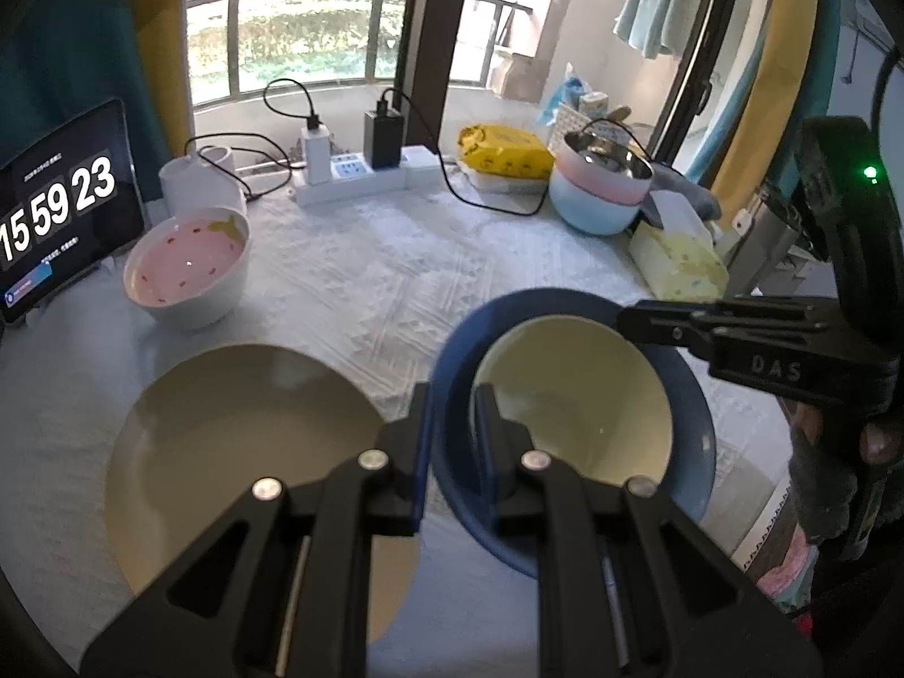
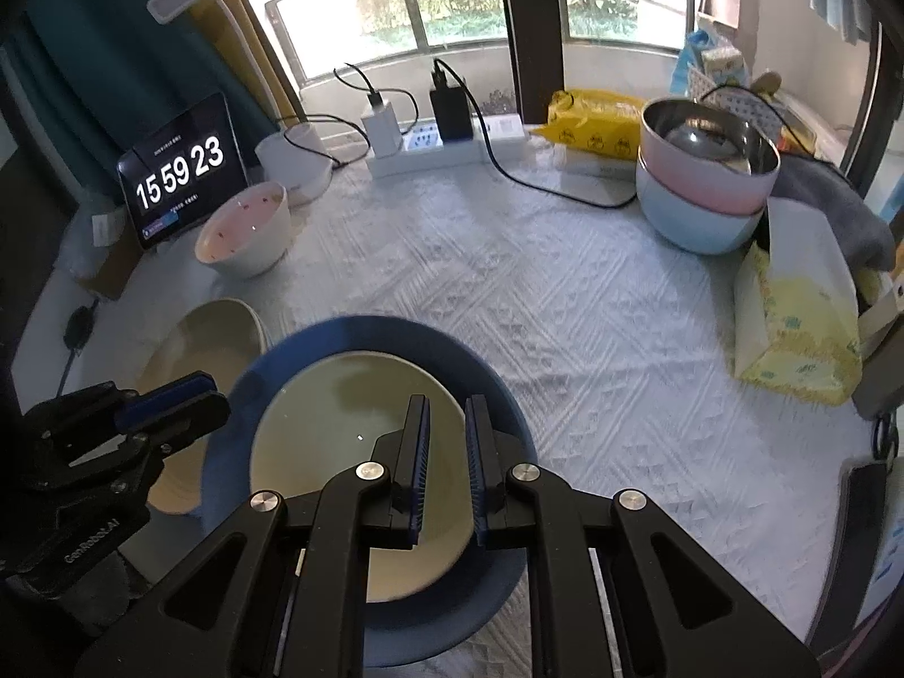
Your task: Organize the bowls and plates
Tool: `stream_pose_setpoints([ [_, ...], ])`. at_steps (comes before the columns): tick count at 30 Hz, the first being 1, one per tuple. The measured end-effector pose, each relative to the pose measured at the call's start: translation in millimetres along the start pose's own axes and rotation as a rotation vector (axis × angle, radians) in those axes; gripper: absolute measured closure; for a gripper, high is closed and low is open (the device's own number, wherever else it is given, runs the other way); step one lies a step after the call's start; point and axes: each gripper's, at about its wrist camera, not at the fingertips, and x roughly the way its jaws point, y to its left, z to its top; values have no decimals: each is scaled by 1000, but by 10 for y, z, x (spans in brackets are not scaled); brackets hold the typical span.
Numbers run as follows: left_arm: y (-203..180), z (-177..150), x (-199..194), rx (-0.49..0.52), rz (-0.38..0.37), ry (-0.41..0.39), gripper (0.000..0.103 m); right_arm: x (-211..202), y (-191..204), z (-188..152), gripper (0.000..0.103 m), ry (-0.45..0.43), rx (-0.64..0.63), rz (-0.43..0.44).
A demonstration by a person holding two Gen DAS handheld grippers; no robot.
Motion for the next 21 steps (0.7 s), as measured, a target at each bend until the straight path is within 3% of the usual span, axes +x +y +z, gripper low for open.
stream_pose_setpoints([
  [21,534,76,-218,-78,47,-79,81,88,587,274,88,-3,-83,30],
])
